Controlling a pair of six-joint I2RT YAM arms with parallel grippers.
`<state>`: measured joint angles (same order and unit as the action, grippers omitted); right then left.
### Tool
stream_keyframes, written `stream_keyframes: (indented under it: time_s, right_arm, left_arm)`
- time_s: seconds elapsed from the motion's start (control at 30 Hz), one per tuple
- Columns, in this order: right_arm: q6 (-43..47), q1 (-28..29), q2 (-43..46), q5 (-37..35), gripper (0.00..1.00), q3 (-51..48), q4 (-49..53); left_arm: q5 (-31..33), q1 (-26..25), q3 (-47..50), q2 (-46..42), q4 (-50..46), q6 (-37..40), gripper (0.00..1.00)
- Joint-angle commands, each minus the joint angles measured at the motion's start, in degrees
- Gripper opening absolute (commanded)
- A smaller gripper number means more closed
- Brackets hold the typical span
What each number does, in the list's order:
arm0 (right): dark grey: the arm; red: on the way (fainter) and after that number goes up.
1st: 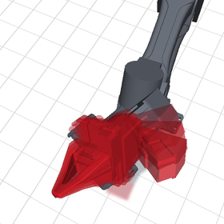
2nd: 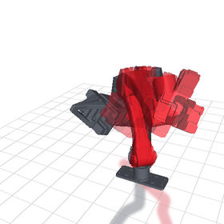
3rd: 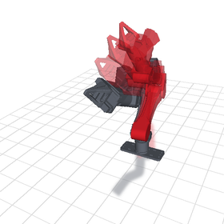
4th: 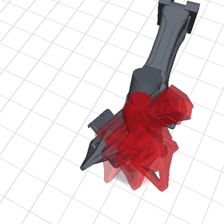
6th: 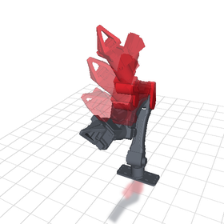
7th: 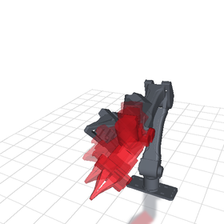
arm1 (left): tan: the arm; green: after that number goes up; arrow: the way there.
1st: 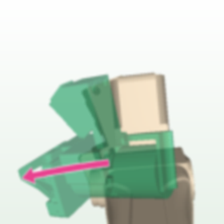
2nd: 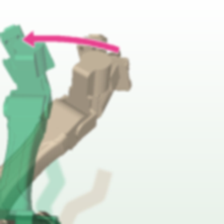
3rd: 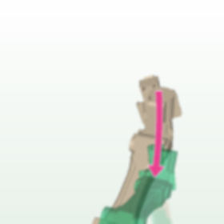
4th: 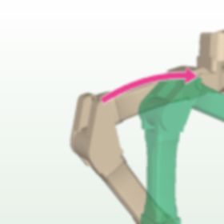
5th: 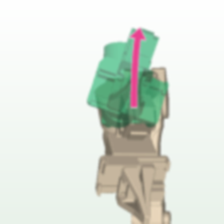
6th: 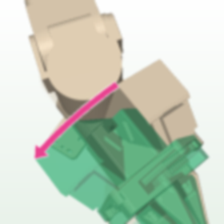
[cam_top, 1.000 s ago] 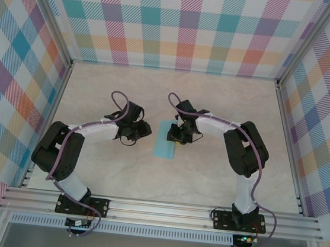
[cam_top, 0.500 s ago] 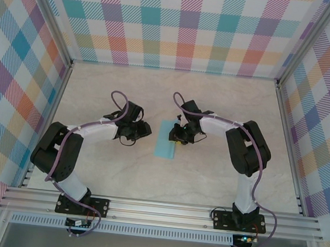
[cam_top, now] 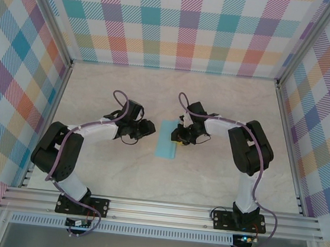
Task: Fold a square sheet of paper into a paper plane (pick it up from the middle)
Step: Hold the square sheet of paper at the center of the table.
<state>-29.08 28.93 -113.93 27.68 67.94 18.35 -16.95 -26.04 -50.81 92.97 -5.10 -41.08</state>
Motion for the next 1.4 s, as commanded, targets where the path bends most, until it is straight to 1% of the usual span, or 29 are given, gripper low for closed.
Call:
stream_keyframes:
  time_s: [0.0, 0.23, 0.37, 0.53, 0.8, 0.97, 1.17, 1.37]
  right_arm:
    - [2.6, -1.1, -0.7, -0.4, 0.21, -2.4, -0.8]
    - [3.5, -2.2, -1.0, 1.7, 0.20, -2.6, -1.8]
    - [2.4, -2.3, -1.7, 1.1, 0.21, -1.6, -0.4]
    - [1.0, -2.4, -3.5, -1.7, 0.22, -0.2, 2.2]
    - [-0.1, -2.4, -5.1, -2.4, 0.20, 0.5, 3.0]
    - [-0.2, -2.4, -5.1, -2.8, 0.20, 0.3, 3.1]
    - [0.2, -2.4, -5.4, -3.0, 0.21, 0.4, 3.2]
    - [-0.1, -2.4, -5.9, -3.4, 0.23, 1.0, 3.8]
  left_arm:
    - [-3.5, 0.7, 0.1, 2.3, 3.0, 0.0, 0.34]
    - [-5.1, 0.4, -0.7, 4.6, 4.8, -0.7, 0.31]
    - [-3.9, 0.1, -1.0, 4.9, 4.7, -1.0, 0.31]
    - [-1.5, 0.1, -1.0, 4.6, 3.9, -1.2, 0.30]
    - [-3.6, -0.3, -1.5, 5.7, 4.9, -1.5, 0.30]
    - [-3.6, -0.9, -2.0, 6.4, 5.0, -1.5, 0.29]
    - [-3.8, -1.2, -2.4, 6.8, 5.1, -1.6, 0.28]
    - [-5.8, -2.1, -3.3, 8.3, 6.2, -1.9, 0.28]
